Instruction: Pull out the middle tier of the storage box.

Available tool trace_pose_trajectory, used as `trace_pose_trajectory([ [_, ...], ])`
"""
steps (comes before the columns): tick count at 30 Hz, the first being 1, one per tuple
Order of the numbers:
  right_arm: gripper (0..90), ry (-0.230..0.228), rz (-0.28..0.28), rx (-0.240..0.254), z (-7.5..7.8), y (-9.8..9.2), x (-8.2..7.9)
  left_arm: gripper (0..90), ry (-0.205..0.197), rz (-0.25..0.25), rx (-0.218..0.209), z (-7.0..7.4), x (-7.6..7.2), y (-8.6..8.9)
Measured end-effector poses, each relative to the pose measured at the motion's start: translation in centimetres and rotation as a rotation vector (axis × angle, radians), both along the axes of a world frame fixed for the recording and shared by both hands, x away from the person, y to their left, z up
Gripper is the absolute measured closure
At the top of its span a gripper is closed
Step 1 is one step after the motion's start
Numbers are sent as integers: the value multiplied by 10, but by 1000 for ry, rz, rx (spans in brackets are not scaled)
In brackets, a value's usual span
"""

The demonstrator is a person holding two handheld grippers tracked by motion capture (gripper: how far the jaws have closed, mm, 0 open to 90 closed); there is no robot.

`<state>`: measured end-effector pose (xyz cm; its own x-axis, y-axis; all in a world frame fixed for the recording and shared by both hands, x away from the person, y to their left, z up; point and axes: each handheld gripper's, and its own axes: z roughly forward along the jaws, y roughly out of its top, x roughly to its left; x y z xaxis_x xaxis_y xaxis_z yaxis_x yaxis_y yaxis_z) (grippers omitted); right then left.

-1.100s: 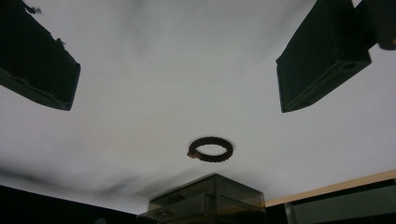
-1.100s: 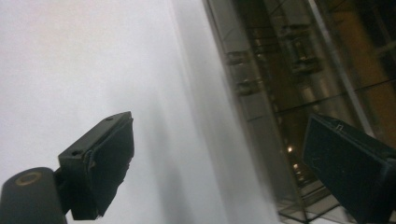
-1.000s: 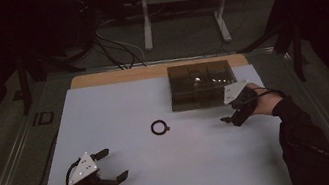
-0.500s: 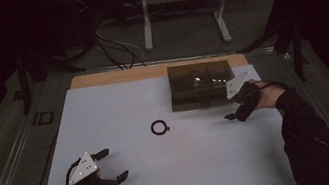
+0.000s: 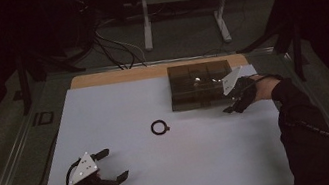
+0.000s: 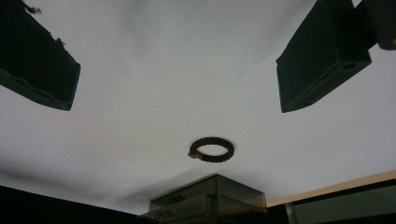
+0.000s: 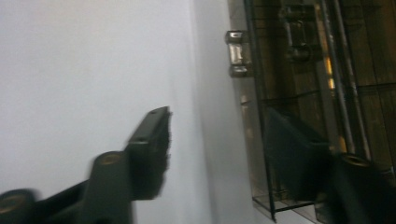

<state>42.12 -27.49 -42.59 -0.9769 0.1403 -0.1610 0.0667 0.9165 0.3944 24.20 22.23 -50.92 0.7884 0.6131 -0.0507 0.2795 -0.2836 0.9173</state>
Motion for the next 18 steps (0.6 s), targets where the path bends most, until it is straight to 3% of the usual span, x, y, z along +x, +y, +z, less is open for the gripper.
trace_pose_trajectory([
  [2, 481, -19, 2, -15, -3, 1, 2, 9, 0, 0, 1, 0, 0, 0],
  [8, 599, -109, 93, -94, -13, 3, 6, 9, 2, -1, 2, 0, 0, -1],
  [15, 673, -137, 118, -104, -15, 6, 17, 9, 4, 0, 1, -1, 0, -1],
  [18, 706, -134, 116, -142, -17, 7, 24, 9, 0, -1, 4, 0, 0, -1],
])
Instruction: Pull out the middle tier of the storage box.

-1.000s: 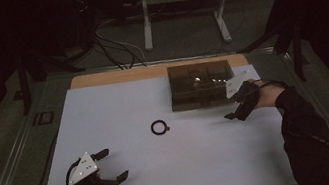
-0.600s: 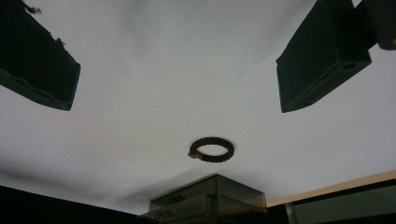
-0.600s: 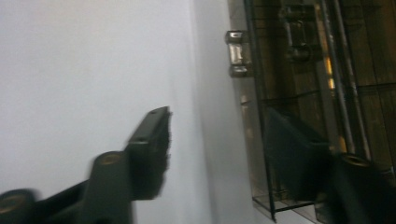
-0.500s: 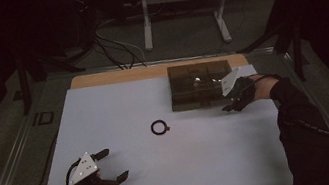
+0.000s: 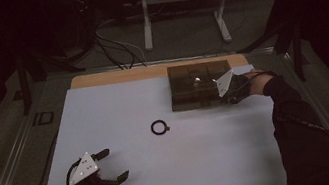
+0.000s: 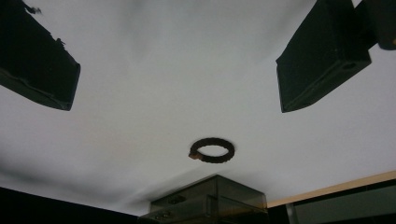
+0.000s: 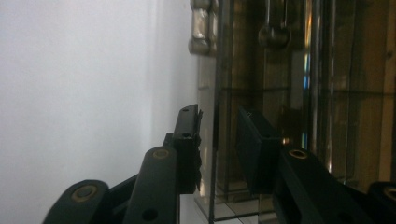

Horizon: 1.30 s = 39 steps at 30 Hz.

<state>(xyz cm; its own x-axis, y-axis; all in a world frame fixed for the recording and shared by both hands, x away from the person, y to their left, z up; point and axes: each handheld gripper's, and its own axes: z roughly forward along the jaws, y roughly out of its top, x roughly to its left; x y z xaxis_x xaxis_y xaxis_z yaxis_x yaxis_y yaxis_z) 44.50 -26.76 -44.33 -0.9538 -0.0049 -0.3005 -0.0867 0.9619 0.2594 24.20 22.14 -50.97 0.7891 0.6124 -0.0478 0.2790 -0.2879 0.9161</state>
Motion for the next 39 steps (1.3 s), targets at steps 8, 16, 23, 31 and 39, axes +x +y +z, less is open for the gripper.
trace_pose_trajectory([
  [8, 757, 59, -7, -38, -2, 5, 10, 9, 1, -2, 0, 0, 0, 0],
  [16, 807, 102, 6, -82, -7, 14, 16, 9, 2, -1, -1, 0, 0, 0],
  [23, 853, 165, -11, -84, -9, 17, 22, 9, 4, -1, -5, 0, 0, 0],
  [31, 863, 179, -5, -85, -8, 15, 21, 9, 5, -1, -3, -1, 0, 0],
  [39, 868, 202, -15, -69, -7, 13, 14, 9, 5, -1, 0, 0, 0, 0],
])
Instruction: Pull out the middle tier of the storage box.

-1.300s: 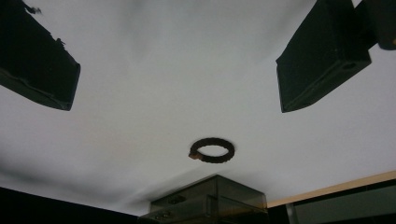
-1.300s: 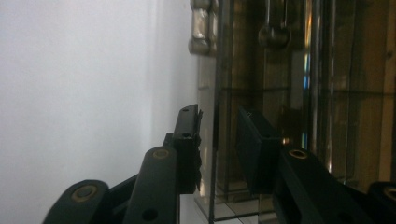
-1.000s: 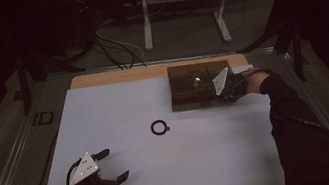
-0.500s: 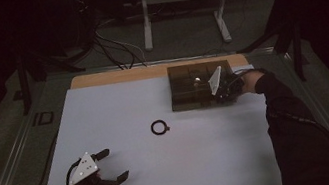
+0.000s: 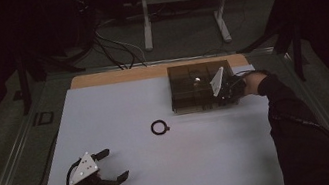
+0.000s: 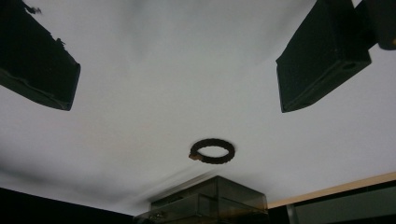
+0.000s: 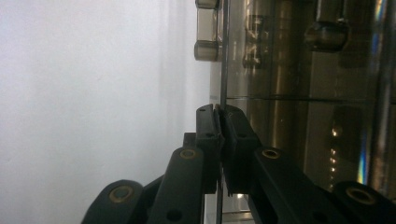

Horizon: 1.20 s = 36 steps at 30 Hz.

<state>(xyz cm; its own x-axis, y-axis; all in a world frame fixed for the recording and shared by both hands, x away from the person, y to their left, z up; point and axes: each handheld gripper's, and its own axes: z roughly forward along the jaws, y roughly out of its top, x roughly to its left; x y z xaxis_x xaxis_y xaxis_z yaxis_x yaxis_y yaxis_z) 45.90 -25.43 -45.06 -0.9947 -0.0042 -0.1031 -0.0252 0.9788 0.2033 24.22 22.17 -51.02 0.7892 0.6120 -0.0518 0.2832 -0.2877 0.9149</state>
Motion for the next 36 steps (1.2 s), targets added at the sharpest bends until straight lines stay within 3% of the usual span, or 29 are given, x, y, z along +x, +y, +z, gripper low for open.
trace_pose_trajectory([
  [18, 879, 34, 7, 16, -1, 0, -22, 9, 0, 1, 3, 0, 0, 0],
  [36, 886, 36, 27, 24, -5, -4, -38, 9, 0, 0, 6, 0, 0, 0],
])
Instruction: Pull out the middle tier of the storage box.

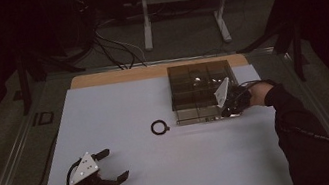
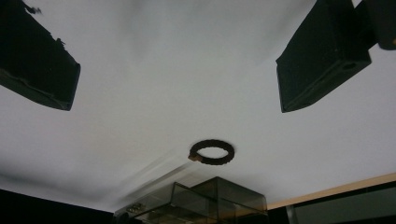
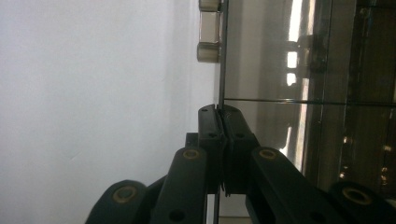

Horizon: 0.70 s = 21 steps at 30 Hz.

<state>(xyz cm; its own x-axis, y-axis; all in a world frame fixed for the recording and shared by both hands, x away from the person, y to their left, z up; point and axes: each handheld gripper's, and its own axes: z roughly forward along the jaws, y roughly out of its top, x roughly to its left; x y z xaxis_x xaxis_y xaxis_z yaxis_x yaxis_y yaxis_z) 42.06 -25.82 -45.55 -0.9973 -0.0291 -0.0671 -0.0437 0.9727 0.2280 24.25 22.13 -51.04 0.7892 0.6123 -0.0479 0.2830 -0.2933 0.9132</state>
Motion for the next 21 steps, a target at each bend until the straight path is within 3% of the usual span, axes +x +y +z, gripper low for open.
trace_pose_trajectory([
  [21, 885, 0, -4, 19, -5, -2, -5, 9, 0, 0, 1, 0, 0, 0],
])
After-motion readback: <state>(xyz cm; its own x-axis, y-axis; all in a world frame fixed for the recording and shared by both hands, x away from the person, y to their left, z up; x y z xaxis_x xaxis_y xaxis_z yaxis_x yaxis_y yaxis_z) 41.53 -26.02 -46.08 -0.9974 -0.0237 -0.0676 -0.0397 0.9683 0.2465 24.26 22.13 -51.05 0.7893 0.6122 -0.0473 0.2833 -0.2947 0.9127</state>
